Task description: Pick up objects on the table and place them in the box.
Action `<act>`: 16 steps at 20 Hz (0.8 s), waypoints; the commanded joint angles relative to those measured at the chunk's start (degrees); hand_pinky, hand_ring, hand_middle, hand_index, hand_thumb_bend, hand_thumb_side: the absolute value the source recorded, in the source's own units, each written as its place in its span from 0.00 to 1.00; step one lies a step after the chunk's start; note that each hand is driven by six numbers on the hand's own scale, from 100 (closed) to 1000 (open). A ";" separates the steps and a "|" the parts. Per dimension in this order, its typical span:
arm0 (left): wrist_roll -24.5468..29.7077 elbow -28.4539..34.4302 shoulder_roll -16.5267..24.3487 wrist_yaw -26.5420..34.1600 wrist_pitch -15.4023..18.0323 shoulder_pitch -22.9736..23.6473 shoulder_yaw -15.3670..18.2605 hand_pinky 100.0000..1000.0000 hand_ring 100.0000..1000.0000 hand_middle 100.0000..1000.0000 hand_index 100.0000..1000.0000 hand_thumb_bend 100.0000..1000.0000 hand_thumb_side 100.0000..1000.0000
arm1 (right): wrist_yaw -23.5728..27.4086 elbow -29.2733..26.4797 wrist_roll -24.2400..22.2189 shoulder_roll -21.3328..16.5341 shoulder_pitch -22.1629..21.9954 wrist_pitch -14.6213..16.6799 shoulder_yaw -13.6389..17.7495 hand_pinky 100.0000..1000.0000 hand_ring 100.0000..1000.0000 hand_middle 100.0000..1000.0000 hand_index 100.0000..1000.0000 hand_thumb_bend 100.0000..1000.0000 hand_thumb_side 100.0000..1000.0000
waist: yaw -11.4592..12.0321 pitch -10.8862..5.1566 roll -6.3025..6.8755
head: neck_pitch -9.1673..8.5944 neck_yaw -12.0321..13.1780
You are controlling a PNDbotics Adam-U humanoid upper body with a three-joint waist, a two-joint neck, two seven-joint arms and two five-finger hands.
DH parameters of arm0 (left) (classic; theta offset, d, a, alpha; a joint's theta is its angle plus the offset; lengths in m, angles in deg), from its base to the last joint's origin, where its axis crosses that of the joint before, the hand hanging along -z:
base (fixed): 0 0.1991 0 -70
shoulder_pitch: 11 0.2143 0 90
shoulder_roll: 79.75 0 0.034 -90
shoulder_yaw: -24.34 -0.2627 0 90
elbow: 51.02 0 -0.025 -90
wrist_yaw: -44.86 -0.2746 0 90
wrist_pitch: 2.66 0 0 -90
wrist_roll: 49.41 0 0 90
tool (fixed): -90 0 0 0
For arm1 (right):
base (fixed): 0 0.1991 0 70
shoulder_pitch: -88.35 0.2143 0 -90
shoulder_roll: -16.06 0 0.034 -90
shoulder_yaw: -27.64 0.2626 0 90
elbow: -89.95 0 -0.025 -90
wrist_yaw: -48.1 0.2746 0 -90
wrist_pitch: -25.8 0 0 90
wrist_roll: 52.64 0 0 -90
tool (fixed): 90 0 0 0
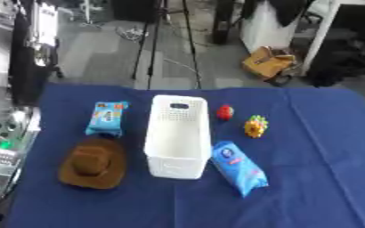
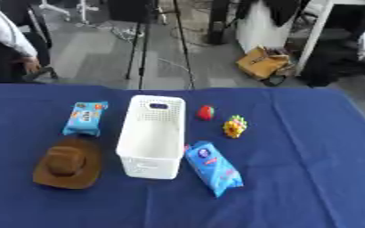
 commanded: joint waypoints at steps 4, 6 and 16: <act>0.74 0.83 1.85 0.09 -0.09 -0.26 -0.32 1.00 1.00 0.99 1.00 0.00 1.00 | 5.28 3.32 -10.35 -6.58 3.50 1.05 -4.68 0.90 0.93 0.92 0.97 0.20 1.00 | -0.03 -1.44 -0.20 | 0.46 -0.35; 1.00 0.83 1.90 0.15 -0.04 -0.16 -0.51 1.00 1.00 0.99 1.00 0.00 1.00 | 8.86 5.40 -14.43 -8.88 5.17 1.36 -7.84 0.89 0.93 0.92 0.96 0.21 1.00 | 0.20 -1.48 -0.35 | 0.39 -0.54; 1.82 0.83 1.57 0.54 -0.06 -0.07 -0.77 1.00 1.00 0.99 1.00 0.00 1.00 | 19.57 10.88 -22.98 -11.74 11.55 -1.60 -16.40 0.87 0.92 0.89 0.96 0.33 1.00 | 0.53 -1.61 -0.05 | 2.10 0.22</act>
